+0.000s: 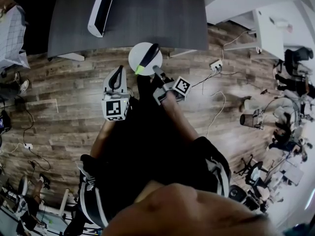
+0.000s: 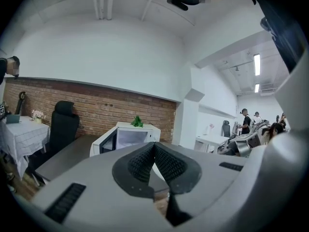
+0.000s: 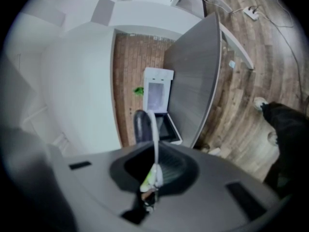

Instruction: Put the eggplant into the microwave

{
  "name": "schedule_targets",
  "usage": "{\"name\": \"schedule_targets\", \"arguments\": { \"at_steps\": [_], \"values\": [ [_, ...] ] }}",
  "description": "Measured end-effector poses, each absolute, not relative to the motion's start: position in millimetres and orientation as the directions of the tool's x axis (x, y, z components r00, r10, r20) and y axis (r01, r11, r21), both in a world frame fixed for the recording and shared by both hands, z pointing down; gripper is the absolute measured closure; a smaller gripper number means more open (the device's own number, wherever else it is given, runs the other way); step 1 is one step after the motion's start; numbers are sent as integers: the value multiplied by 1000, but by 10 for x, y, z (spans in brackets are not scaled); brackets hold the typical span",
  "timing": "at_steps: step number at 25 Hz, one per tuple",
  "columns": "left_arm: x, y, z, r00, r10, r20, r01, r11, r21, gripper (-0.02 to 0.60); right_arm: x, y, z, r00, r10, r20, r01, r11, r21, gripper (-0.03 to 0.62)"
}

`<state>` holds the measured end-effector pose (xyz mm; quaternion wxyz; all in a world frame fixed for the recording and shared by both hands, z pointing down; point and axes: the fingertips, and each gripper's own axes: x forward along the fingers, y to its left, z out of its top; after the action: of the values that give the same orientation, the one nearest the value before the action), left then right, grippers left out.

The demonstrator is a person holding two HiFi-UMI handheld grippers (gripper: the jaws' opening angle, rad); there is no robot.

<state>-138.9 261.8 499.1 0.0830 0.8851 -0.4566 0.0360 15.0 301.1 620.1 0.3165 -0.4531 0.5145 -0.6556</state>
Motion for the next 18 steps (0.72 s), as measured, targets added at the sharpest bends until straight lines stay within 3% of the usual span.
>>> {"name": "schedule_targets", "arguments": {
  "at_steps": [18],
  "values": [
    [-954, 1668, 4950, 544, -827, 139, -839, -539, 78, 546, 573, 1963, 6163, -440, -862, 252, -65, -249, -966, 557]
  ]
}}
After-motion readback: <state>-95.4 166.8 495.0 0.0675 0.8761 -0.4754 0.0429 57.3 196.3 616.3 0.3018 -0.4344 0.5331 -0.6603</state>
